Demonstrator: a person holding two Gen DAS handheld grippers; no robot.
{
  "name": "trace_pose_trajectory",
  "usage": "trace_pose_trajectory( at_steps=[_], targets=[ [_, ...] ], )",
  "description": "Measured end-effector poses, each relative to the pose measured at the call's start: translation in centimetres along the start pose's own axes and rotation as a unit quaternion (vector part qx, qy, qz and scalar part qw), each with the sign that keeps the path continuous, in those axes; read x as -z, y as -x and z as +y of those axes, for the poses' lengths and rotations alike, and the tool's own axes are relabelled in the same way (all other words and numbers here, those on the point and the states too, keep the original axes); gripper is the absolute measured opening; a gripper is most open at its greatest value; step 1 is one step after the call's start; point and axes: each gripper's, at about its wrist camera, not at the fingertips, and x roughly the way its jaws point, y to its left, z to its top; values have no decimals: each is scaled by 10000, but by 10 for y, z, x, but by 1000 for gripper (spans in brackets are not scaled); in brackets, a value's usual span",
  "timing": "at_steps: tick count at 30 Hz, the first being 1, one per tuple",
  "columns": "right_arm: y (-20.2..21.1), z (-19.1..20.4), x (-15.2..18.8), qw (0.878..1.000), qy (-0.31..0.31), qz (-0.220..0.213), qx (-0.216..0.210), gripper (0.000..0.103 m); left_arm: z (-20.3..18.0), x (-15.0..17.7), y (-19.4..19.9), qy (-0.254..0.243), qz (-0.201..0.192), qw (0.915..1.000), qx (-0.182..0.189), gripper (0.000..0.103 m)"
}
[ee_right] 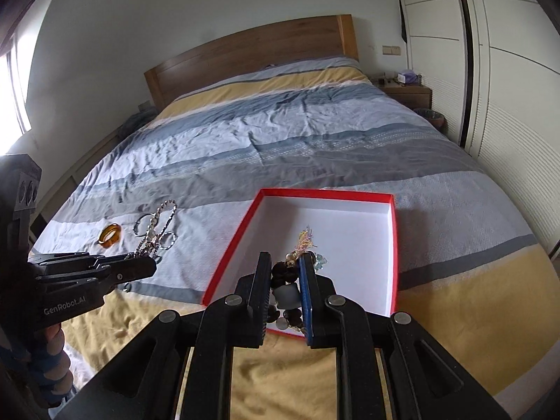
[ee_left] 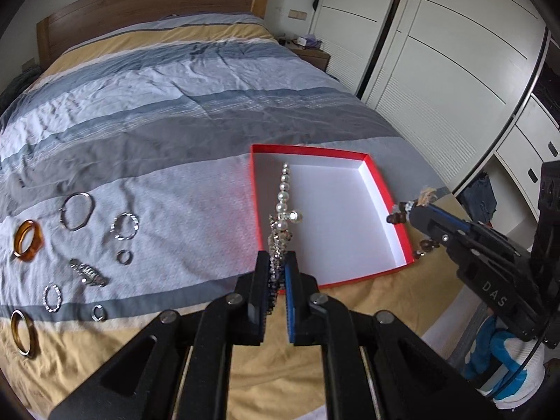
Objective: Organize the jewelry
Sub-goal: 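Carry the necklace and beaded bracelet with both grippers into the red box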
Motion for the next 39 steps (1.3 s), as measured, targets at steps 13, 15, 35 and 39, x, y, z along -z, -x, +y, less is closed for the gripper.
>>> trace_pose_trajectory(
  at_steps=[13,15,35,39],
  targets=[
    [-76,-54,29,9974,-300,600,276,16,-15,2,-114,14,699,9975,93,7],
    [-82,-56,34,9967,-306,691,292,16,-11,6,-123,42,781,9969,49,7],
    [-78,-45,40,9952,-57,914,353,32,8,29,-119,612,980,9922,-469,9],
    [-75,-34,45,9947,-5,986,292,32,15,40,-108,778,1039,9893,-659,9]
  ],
)
